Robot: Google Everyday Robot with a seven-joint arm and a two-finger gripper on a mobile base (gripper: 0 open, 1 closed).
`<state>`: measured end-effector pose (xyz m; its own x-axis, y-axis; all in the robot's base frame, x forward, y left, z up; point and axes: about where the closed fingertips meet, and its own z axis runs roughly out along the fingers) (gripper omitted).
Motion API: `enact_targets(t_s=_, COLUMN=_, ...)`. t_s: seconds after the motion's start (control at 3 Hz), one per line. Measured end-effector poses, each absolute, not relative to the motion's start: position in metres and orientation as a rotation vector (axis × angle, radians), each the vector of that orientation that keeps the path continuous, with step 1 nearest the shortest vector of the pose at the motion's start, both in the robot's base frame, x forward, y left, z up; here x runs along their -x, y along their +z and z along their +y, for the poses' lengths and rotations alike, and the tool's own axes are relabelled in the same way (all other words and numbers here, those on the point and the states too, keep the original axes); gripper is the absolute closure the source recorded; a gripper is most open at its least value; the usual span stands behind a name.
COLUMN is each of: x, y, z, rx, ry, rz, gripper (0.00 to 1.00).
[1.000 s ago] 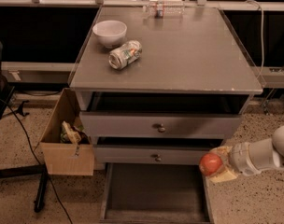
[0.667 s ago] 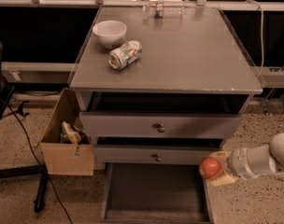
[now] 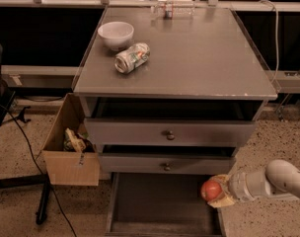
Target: Place apple into bottom drawer
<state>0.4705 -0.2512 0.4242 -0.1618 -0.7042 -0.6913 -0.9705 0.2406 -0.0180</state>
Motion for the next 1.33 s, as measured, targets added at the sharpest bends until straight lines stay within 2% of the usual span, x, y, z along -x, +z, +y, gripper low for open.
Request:
enact_targets(t_s=0.67, x=-0.474, y=0.408, z=-0.248, rx=1.525, ry=0.592, rz=1.917, gripper=1.0)
enact_targets(t_s=1.33, x=-0.495, y=0.345, z=-0.241, rx=1.49, ry=0.569, rz=1.905, gripper=1.0)
